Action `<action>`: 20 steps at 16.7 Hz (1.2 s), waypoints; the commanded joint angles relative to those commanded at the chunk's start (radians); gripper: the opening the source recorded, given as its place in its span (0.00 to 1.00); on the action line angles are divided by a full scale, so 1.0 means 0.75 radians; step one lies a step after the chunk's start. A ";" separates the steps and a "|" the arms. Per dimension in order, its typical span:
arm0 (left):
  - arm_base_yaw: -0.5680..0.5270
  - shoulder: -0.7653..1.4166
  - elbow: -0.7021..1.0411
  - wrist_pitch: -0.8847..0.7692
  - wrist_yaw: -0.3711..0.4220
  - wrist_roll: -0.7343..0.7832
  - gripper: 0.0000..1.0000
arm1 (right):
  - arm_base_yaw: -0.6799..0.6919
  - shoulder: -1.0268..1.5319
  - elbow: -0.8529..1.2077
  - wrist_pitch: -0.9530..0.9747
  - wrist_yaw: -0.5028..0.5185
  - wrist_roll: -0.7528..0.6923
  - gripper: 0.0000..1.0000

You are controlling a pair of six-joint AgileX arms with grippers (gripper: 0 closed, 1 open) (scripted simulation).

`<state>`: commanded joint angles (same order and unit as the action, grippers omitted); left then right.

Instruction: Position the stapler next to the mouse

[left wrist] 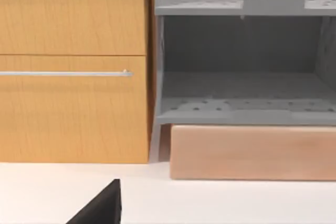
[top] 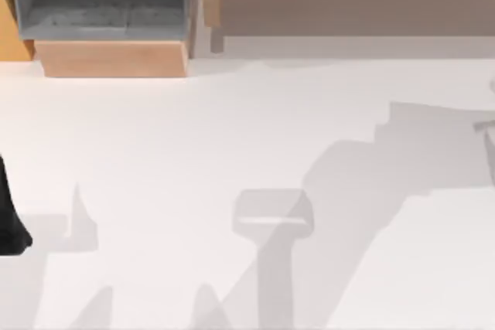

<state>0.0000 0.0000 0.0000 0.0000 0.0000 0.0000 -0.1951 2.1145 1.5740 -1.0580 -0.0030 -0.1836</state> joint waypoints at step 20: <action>0.000 0.000 0.000 0.000 0.000 0.000 1.00 | 0.024 0.008 -0.070 0.121 0.017 0.039 0.00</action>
<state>0.0000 0.0000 0.0000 0.0000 0.0000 0.0000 -0.1770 2.1207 1.5214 -0.9675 0.0098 -0.1541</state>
